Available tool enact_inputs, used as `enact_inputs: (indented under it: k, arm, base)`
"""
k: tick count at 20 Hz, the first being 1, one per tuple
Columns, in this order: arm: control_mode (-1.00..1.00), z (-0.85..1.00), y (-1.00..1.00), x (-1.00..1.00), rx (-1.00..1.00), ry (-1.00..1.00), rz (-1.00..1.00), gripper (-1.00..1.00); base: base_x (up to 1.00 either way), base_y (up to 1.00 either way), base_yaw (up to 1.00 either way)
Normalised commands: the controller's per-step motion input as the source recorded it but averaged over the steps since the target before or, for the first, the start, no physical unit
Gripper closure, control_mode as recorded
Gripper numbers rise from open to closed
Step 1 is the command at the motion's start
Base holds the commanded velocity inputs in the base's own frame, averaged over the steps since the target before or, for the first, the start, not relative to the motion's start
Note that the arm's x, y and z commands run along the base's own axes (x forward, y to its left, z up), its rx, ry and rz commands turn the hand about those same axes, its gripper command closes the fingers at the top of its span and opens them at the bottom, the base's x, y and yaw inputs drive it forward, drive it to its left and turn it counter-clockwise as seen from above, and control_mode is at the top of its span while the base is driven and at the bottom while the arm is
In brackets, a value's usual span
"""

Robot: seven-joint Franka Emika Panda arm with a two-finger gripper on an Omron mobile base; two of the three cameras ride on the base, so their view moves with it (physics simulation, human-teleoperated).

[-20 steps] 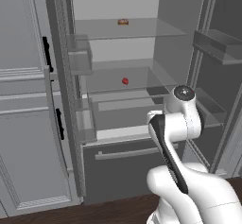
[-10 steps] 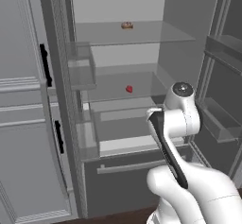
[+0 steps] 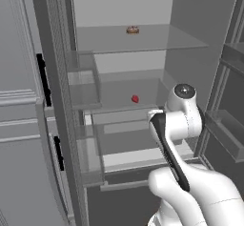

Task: Take the strawberry from the fridge and place it on top of the pancake, located on the dining counter.

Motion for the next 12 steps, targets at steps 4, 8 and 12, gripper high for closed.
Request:
enact_inputs:
  k: [4, 8, 12]
  arm:
    - [1.0, 0.0, 0.0, 0.0, 0.0, 0.0, 0.0, -1.0]
    - [1.0, 0.0, 0.0, 0.0, 0.0, 0.0, 0.0, -1.0]
    - [1.0, 0.0, 0.0, 0.0, 0.0, 0.0, 0.0, -1.0]
  base:
    - [0.58, 0.16, 0.0]
    - [0.57, 0.14, 0.0]
    - [0.49, 0.09, 0.0]
